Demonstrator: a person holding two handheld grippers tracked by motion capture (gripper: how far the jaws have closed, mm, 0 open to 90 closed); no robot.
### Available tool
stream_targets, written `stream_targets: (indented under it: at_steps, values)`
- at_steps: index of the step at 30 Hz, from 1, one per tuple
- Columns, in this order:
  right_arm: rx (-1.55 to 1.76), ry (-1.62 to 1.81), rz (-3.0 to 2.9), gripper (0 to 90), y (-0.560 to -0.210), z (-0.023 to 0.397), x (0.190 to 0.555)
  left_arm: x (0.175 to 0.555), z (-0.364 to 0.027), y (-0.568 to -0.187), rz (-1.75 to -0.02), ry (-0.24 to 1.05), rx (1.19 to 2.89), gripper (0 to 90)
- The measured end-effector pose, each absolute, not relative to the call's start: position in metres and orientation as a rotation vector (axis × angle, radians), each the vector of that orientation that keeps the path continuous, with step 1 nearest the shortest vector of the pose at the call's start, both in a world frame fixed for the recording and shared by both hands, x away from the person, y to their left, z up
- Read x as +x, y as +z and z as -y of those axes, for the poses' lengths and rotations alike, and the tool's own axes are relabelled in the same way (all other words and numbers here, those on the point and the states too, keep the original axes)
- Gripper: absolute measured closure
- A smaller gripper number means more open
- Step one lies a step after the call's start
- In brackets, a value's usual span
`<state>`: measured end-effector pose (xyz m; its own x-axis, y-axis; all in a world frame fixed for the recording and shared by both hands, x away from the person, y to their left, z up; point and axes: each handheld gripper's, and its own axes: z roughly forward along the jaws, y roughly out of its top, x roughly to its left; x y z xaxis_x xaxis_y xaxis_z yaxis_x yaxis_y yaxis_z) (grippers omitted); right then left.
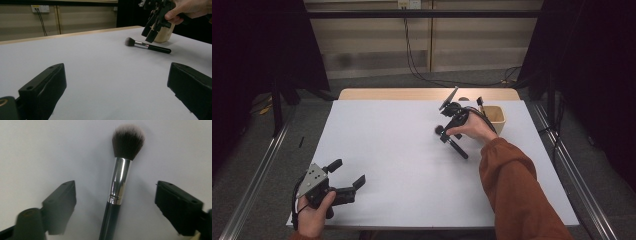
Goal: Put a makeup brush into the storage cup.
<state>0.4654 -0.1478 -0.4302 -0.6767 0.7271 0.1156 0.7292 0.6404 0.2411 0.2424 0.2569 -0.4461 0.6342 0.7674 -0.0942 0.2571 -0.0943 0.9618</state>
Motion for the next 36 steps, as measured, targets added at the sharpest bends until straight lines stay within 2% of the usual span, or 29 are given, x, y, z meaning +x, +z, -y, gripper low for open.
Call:
stream_targets:
  at_steps: [11, 12, 17, 28, 36]
  values:
    - [-1.286, -0.349, 2.819, 41.5, -0.447, 0.148, 0.474, 0.243, -0.257, -0.446, -0.853, 0.531, 1.659, 2.2]
    - [-1.291, -0.354, 2.809, 45.6, -0.447, 0.147, 0.474, 0.243, -0.257, -0.446, -0.853, 0.53, 1.659, 2.2]
    - [-1.285, -0.333, 2.799, 51.4, -0.451, 0.146, 0.476, 0.243, -0.258, -0.446, -0.851, 0.532, 1.66, 2.2]
    - [-1.336, -0.297, 2.811, 57.5, -0.453, 0.141, 0.478, 0.243, -0.257, -0.447, -0.845, 0.528, 1.671, 2.3]
    - [-1.381, -0.267, 2.827, 70.0, -0.453, 0.141, 0.477, 0.243, -0.256, -0.447, -0.849, 0.523, 1.668, 2.3]
